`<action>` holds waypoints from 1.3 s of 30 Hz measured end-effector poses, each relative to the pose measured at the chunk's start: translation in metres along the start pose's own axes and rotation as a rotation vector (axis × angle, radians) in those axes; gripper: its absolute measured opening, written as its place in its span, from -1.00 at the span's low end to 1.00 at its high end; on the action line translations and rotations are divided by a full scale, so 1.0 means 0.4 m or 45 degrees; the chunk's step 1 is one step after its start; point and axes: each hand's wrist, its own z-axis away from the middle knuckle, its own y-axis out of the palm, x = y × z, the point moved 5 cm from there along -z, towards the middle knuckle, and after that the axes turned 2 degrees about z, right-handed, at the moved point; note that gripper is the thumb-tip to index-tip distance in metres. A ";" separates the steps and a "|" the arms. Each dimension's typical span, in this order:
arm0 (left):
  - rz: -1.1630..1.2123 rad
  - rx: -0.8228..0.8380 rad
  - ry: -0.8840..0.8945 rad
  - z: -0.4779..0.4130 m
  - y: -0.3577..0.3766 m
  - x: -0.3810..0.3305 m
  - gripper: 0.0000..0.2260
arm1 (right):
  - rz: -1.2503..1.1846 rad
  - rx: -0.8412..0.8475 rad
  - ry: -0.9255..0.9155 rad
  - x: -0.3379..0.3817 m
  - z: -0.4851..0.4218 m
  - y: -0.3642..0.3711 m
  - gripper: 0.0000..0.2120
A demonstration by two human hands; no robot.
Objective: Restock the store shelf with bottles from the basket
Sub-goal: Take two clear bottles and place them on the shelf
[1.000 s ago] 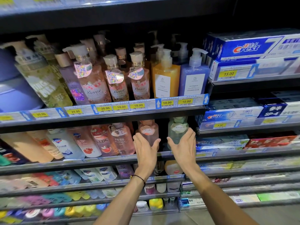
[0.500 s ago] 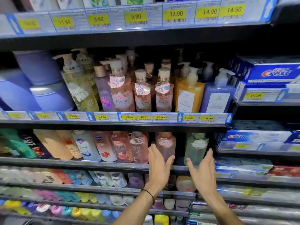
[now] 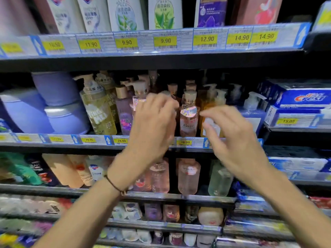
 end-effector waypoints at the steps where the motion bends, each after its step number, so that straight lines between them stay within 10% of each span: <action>1: -0.162 0.015 0.079 -0.040 -0.013 0.012 -0.80 | 0.049 0.006 -0.055 0.007 -0.043 -0.007 -0.78; 9: -0.704 0.310 0.398 -0.124 0.027 0.039 -0.88 | 0.698 0.284 -0.232 0.023 -0.247 0.022 -0.71; 18: -0.634 0.680 0.179 -0.148 0.065 0.087 -0.87 | 0.699 0.613 -0.039 -0.021 -0.256 0.080 -0.80; 33: -0.520 0.585 0.132 -0.141 0.048 0.101 -0.87 | 0.578 0.625 0.037 -0.046 -0.253 0.091 -0.71; 39: -0.315 0.132 0.189 -0.078 -0.020 0.144 -0.57 | 0.549 0.534 -0.021 -0.023 -0.244 0.085 -0.70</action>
